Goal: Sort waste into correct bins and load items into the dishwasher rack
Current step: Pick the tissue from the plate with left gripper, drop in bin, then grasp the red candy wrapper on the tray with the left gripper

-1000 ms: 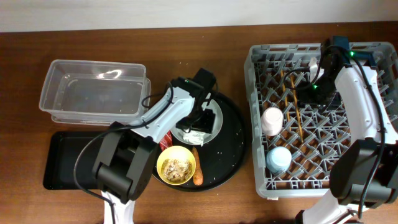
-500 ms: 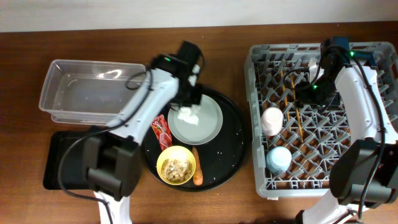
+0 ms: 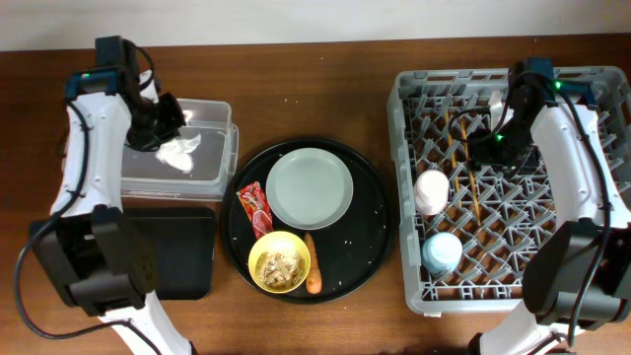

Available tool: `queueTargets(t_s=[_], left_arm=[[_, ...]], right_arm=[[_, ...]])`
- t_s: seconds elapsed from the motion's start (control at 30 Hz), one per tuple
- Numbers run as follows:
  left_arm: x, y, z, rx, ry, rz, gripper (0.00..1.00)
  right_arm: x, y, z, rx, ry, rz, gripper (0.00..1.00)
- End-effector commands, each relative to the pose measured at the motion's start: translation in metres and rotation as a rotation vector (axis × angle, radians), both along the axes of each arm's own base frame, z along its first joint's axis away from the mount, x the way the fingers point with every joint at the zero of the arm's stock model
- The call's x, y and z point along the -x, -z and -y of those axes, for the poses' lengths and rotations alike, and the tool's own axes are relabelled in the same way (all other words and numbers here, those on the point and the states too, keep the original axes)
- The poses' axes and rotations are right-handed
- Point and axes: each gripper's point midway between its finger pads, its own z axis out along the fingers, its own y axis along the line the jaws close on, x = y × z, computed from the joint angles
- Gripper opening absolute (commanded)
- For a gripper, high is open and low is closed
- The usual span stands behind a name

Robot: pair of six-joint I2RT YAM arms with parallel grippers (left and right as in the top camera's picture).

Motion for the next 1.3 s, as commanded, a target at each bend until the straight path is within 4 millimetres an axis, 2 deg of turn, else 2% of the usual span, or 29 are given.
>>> queueTargets(t_s=[0.0,0.03,0.07,0.1,0.13,0.23,0.4,0.53,0.6,0.67,0.77,0.87,0.93,1.0,1.1,1.17,1.27], left_arm=[[0.002,-0.011,-0.009,-0.032,-0.003,0.016,0.01],[0.004,-0.010,-0.011,-0.047,-0.006,0.008,0.03],[0.006,-0.009,-0.013,-0.058,-0.009,-0.002,0.11],[0.008,-0.009,-0.013,-0.060,-0.010,-0.010,0.24],[0.009,-0.009,-0.013,-0.059,-0.010,-0.013,0.43],[0.012,-0.008,-0.013,-0.057,-0.009,-0.027,0.74],[0.023,-0.005,-0.006,-0.049,0.004,-0.077,0.73],[0.053,-0.001,0.000,-0.036,0.038,-0.197,0.53],[0.063,-0.004,0.010,-0.036,0.076,-0.228,0.50],[0.064,-0.012,0.024,-0.044,0.116,-0.205,0.48],[0.070,-0.041,0.048,-0.073,0.173,-0.133,0.48],[0.087,-0.057,0.043,-0.173,0.119,-0.147,0.48],[0.093,-0.057,0.053,-0.172,0.133,-0.160,0.47],[0.096,-0.045,0.066,-0.175,0.171,-0.176,0.46],[0.101,-0.007,0.092,-0.173,0.216,-0.202,0.46],[0.110,0.028,0.113,-0.172,0.237,-0.220,0.46],[0.119,0.051,0.121,-0.172,0.235,-0.236,0.47]], right_arm=[[0.002,0.000,-0.006,-0.010,-0.008,-0.002,0.67],[0.002,0.000,-0.006,-0.010,-0.008,-0.002,0.67],[0.002,0.000,-0.006,-0.010,-0.007,-0.002,0.67],[0.002,0.000,-0.006,-0.010,-0.007,-0.002,0.67],[0.002,0.000,-0.006,-0.011,-0.008,-0.002,0.67],[0.002,0.000,-0.006,-0.010,-0.008,-0.002,0.67],[0.002,0.000,-0.006,-0.010,-0.008,-0.002,0.67],[0.002,0.000,-0.006,-0.010,-0.008,-0.002,0.67],[0.002,0.000,-0.006,-0.010,-0.008,-0.001,0.67],[0.002,0.000,-0.006,-0.011,-0.001,-0.001,0.67],[0.002,0.000,-0.006,-0.011,-0.001,-0.002,0.67],[0.002,0.000,-0.006,-0.011,-0.001,-0.002,0.67],[0.002,0.000,-0.006,-0.011,-0.001,-0.002,0.67],[0.002,0.000,-0.006,-0.011,-0.001,-0.002,0.67],[0.003,0.000,-0.006,-0.012,-0.001,-0.009,0.67],[0.003,0.000,-0.006,-0.012,-0.002,-0.009,0.67],[0.003,0.000,-0.006,-0.012,-0.001,-0.009,0.67]])
